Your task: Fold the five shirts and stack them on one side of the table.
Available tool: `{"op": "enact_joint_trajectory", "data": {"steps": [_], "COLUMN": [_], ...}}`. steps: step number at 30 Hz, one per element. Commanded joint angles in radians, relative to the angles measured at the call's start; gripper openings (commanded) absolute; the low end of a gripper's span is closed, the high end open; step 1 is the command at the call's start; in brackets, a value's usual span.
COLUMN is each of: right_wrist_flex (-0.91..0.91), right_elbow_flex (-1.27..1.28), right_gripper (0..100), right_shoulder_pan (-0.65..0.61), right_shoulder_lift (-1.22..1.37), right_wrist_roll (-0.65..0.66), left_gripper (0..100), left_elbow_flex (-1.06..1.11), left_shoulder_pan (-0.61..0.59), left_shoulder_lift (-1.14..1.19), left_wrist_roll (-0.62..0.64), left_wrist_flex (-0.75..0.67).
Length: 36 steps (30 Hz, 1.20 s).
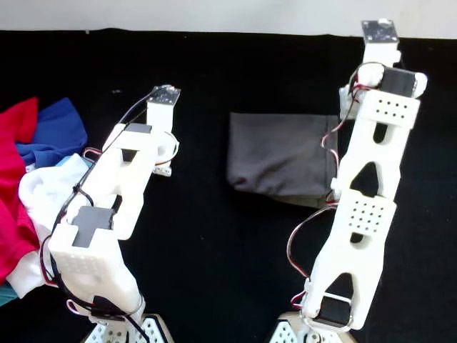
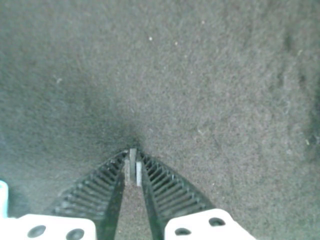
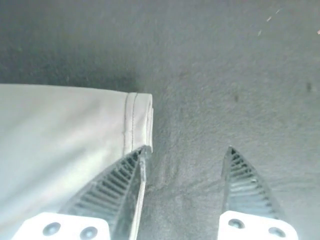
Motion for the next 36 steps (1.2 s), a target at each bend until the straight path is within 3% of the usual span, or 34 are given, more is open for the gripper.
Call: {"op": "enact_joint_trajectory", "data": {"steps": [1, 9, 15, 21, 36], "right_wrist_flex": [-0.024, 0.018, 0.018, 0.012, -0.102], "right_elbow_flex": [-0.045, 0.012, 0.302, 0.541, 0.547], "right_gripper": [23.1, 23.5, 35.3, 36.1, 36.1], "right_shoulder_pan": [0.013, -0.010, -0.070, -0.151, -0.159], "right_shoulder_lift": [-0.094, -0.096, -0.159, -0.200, 0.065], "right_wrist_roll": [-0.009, -0.052, -0.137, -0.163, -0.203], "left_gripper": [1, 1, 1, 1, 1], "left_elbow_flex": [-0.027, -0.027, -0.027, -0.027, -0.027], "left_shoulder_pan": [-0.005, -0.005, -0.005, -0.005, -0.005], "left_shoulder_lift": [0.004, 0.004, 0.004, 0.004, 0.004], "left_wrist_roll": [-0.006, -0.006, -0.006, -0.006, -0.006], "left_wrist_flex": [-0.003, -0.003, -0.003, -0.003, -0.003]}}
